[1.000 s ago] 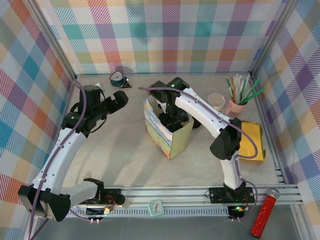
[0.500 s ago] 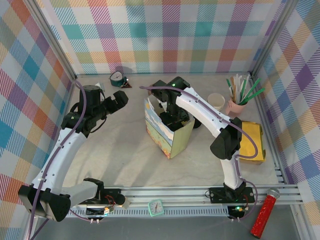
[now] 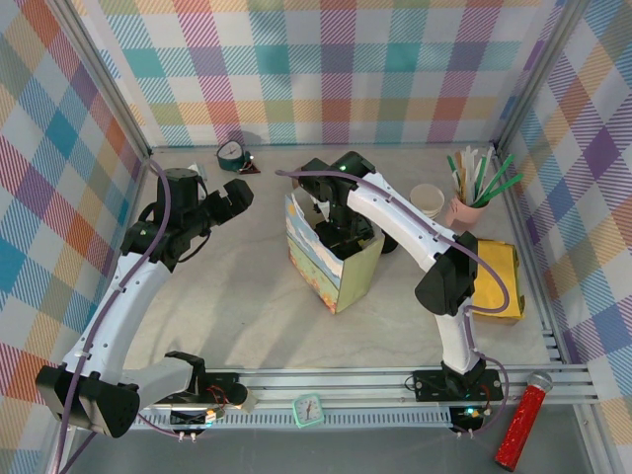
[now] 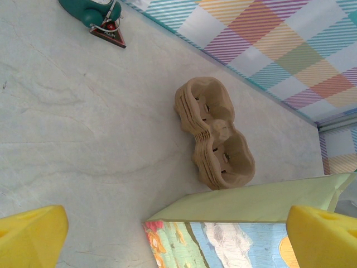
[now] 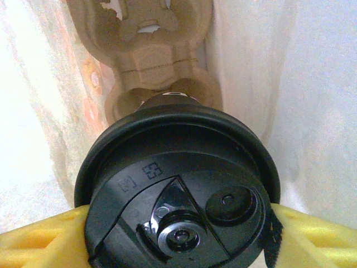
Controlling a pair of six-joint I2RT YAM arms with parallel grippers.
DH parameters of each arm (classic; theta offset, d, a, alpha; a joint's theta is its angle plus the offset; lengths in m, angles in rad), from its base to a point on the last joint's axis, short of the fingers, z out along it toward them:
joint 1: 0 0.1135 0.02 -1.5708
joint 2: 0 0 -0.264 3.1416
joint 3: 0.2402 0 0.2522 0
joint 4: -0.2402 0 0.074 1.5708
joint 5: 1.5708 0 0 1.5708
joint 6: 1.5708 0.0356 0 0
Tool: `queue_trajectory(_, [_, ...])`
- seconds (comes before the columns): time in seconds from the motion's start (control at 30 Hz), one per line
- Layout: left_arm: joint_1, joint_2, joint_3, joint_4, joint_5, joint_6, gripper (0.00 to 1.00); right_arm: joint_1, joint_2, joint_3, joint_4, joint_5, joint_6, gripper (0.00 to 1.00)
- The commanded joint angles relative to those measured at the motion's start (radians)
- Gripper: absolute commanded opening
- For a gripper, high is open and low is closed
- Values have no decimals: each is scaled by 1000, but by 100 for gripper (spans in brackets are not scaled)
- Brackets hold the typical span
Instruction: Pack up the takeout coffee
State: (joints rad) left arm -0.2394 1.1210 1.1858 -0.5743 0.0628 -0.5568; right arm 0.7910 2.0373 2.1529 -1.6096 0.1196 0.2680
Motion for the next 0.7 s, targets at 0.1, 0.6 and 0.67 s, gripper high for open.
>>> queue_trajectory(0.1, [8, -8, 1, 11, 15, 3, 100, -6, 1, 6, -90, 3, -18, 70])
queue_trajectory(0.6, [8, -7, -1, 9, 13, 1, 100, -5, -3, -33, -59, -8, -13, 70])
queue_trajectory(0.67, [8, -9, 0, 8, 12, 1, 100, -5, -3, -38, -55, -9, -13, 70])
